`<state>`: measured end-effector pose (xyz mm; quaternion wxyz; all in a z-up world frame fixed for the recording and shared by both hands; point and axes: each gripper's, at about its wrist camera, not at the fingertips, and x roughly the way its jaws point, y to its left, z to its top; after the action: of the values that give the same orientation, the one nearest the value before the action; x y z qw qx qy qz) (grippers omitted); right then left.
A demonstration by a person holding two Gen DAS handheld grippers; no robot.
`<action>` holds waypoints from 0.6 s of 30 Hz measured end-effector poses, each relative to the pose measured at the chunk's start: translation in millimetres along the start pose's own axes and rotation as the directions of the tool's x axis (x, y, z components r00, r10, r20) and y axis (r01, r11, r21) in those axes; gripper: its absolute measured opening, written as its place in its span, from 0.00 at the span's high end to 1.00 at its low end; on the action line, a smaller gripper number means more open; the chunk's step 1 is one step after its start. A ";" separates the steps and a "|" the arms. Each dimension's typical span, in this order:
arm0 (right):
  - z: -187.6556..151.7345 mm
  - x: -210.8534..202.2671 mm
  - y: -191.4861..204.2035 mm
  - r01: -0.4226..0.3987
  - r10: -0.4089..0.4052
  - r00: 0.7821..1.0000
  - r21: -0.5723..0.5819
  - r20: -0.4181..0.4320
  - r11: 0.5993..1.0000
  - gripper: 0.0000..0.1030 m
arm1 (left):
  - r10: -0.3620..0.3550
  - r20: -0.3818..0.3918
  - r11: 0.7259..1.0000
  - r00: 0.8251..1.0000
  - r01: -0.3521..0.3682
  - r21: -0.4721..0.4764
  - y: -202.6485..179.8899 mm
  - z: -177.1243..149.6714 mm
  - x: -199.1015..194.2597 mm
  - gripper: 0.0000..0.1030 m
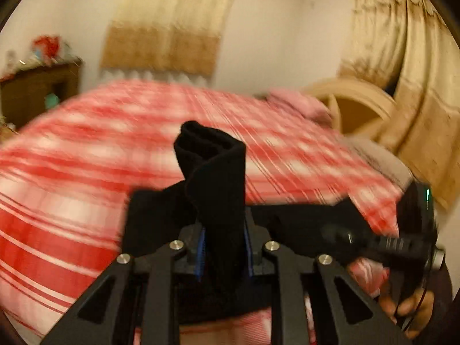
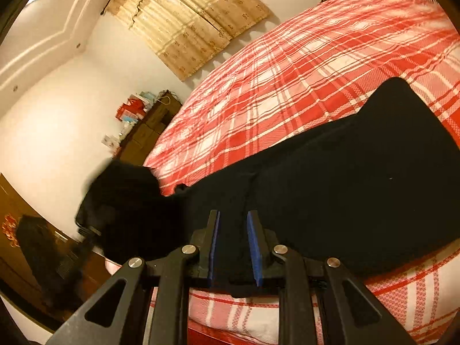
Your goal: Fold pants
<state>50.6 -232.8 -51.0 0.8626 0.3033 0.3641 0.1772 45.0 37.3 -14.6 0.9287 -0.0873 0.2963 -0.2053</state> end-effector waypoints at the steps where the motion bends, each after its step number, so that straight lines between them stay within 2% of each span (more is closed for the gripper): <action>1: -0.6 0.6 -0.7 -0.016 0.016 1.000 0.013 -0.005 1.000 0.80 | -0.012 -0.040 1.000 0.999 0.012 0.001 -5.5 -8.7 11.9 0.79; 3: -1.5 3.2 -0.4 -0.024 0.025 1.000 0.026 -0.020 0.999 0.78 | 0.000 -0.098 1.000 0.995 0.002 0.021 -13.2 -22.1 30.0 0.79; 5: 0.7 7.4 -0.4 -0.031 0.032 0.999 0.043 -0.031 0.999 0.65 | 0.015 -0.118 0.998 0.993 -0.008 0.058 -20.7 -30.4 35.8 0.79; 6: -0.1 7.6 -0.1 -0.036 0.037 0.999 0.050 -0.031 0.998 0.49 | 0.024 -0.118 0.997 0.993 -0.015 0.075 -23.6 -32.6 35.3 0.79; 7: 0.5 7.8 0.2 -0.045 0.046 0.999 0.057 -0.026 0.997 0.39 | 0.032 -0.110 0.996 0.993 -0.022 0.087 -26.8 -34.6 32.5 0.79; 10: 5.6 13.7 6.6 -0.111 0.113 0.993 0.078 -0.033 0.991 0.38 | 0.045 -0.099 0.994 0.994 -0.035 0.104 -28.3 -33.4 29.0 0.78; 13: 11.5 31.7 19.3 -0.168 0.177 0.979 0.099 -0.098 0.981 0.38 | 0.051 -0.092 0.992 0.994 -0.041 0.117 -28.7 -33.9 30.0 0.78; 18: 15.6 66.9 59.3 -0.197 0.186 0.956 -0.025 -0.225 0.980 0.37 | 0.073 -0.087 0.987 0.994 -0.059 0.152 -35.5 -42.9 32.6 0.78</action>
<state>102.0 -159.1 -38.6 0.8022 0.2951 0.4228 0.3011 32.3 -10.5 -56.0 0.9242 0.0019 0.3252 -0.2001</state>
